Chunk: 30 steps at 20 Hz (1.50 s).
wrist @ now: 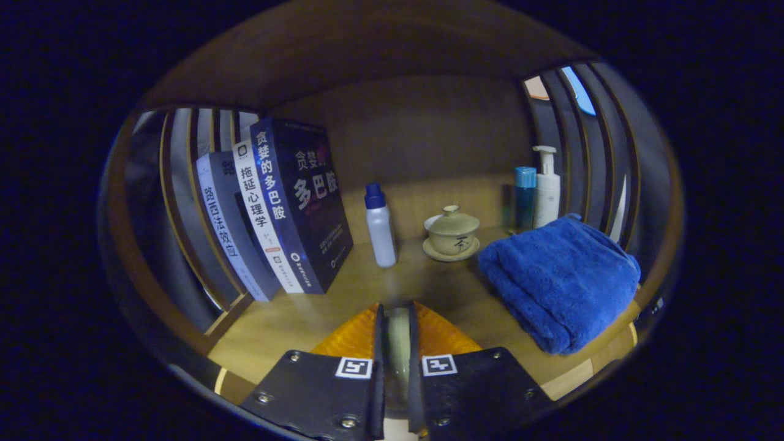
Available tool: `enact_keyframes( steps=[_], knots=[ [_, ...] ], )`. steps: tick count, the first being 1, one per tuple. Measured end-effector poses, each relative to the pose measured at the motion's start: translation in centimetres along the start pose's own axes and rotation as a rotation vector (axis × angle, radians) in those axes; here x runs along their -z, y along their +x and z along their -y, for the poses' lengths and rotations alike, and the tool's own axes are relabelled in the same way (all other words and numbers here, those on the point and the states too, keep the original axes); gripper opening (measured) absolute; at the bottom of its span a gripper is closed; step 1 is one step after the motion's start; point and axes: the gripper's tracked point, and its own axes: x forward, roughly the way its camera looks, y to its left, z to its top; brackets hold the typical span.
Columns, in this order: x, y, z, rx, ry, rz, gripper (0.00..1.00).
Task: Pull open the drawer, take out the items inside it, and place them on the countertop above the cabinet.
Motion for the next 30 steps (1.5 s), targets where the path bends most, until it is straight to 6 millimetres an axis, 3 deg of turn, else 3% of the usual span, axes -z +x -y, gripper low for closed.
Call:
enact_keyframes(
  steps=[6,8,10,13,17,20,25,30],
  knots=[
    [0.0,1.1,-0.1,-0.008,-0.026,0.024,0.17],
    [1.0,1.0,0.2,-0.016,-0.063,0.001,0.38],
    [-0.1,0.6,0.0,-0.017,-0.108,0.064,0.62],
    [-2.6,-2.0,-0.7,-0.037,-0.152,0.162,0.99],
    [-5.1,-8.2,-0.9,-0.065,-0.223,0.286,0.99],
    [-5.0,-13.5,-1.3,-0.105,-0.234,0.347,0.99],
    [-1.8,-21.0,0.1,-0.147,-0.208,0.370,0.96],
    [2.4,-25.4,2.5,-0.156,-0.153,0.345,0.96]
  ],
)
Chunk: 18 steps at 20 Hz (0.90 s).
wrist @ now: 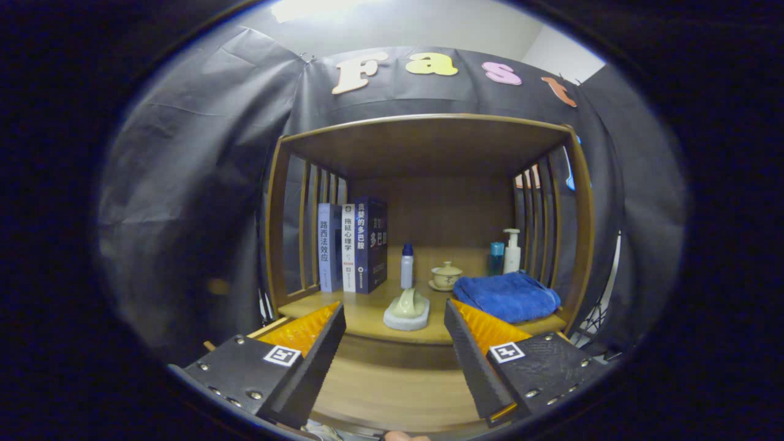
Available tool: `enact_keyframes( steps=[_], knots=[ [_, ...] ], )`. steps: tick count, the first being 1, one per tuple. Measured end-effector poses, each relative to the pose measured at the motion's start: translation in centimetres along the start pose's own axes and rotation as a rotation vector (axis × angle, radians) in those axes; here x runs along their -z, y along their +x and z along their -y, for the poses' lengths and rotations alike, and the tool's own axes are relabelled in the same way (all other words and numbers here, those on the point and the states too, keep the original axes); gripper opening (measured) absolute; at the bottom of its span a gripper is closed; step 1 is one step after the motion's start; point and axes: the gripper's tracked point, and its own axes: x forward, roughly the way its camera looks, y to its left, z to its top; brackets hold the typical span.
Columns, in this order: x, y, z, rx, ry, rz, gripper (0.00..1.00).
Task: Pull open the drawer, take out the items inside it, and place them on the countertop above the cabinet.
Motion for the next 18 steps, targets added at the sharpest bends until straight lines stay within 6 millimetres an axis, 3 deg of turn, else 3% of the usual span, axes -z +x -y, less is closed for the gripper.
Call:
enact_keyframes(
  steps=[9,12,18],
  knots=[
    [5.3,-7.1,0.8,0.018,0.002,-0.055,0.97],
    [7.4,-8.3,0.0,0.016,-0.001,-0.081,0.96],
    [11.3,-8.9,-0.7,0.025,-0.015,-0.156,0.97]
  ],
)
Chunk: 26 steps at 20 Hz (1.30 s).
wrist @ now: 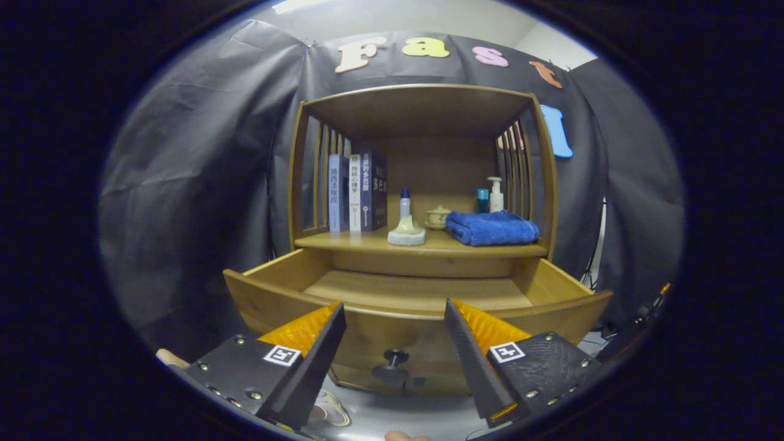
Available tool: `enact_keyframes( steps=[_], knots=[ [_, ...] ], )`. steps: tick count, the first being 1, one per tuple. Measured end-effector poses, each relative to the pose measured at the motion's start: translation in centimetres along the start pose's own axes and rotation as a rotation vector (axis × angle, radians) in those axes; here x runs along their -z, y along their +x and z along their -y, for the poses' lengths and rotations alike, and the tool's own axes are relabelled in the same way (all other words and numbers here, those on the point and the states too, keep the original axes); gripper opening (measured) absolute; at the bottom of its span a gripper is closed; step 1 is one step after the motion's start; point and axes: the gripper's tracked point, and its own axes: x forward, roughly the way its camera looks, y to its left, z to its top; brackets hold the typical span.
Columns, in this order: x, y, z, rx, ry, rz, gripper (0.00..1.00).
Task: Pull open the drawer, take out the items inside it, and place them on the countertop above the cabinet.
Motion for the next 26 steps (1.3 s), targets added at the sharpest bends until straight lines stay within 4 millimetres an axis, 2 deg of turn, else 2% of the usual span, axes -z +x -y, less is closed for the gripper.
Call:
enact_keyframes(
  steps=[5,9,21,26],
  knots=[
    [1.8,0.6,0.7,0.023,0.022,-0.049,0.97],
    [1.7,1.2,1.1,0.041,0.064,-0.048,0.97],
    [2.2,1.4,1.4,0.102,-0.019,-0.038,0.96],
    [2.0,2.1,2.0,0.113,-0.010,-0.032,0.97]
  ],
)
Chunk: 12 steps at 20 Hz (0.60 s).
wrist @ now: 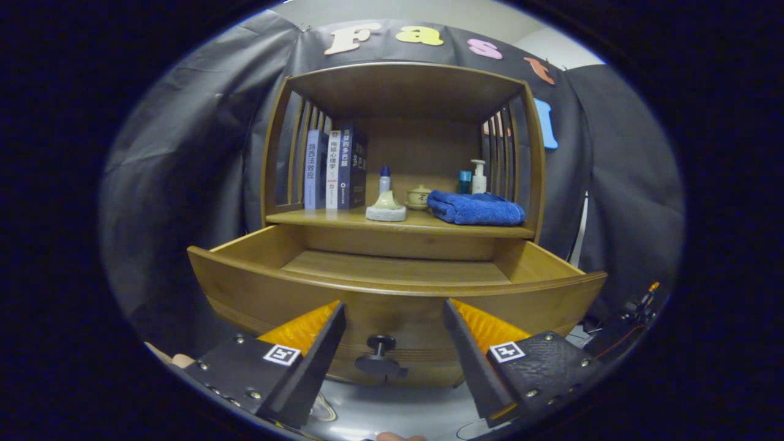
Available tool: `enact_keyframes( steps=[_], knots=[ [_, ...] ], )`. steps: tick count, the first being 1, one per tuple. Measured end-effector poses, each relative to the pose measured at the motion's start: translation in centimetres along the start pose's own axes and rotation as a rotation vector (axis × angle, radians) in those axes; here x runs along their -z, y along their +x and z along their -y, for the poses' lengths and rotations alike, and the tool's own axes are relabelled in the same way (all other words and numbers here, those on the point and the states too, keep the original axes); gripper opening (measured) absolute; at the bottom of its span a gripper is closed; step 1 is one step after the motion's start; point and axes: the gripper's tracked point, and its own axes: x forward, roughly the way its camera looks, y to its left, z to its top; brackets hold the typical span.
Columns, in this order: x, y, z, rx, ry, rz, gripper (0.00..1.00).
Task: Pull open the drawer, take out the items inside it, and place them on the countertop above the cabinet.
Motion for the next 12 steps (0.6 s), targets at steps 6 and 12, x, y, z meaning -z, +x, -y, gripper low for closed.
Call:
enact_keyframes(
  steps=[6,12],
  knots=[
    [0.23,0.18,0.28,0.014,-0.044,0.005,0.97],
    [0.11,0.49,0.41,0.022,-0.038,0.011,0.96]
  ],
)
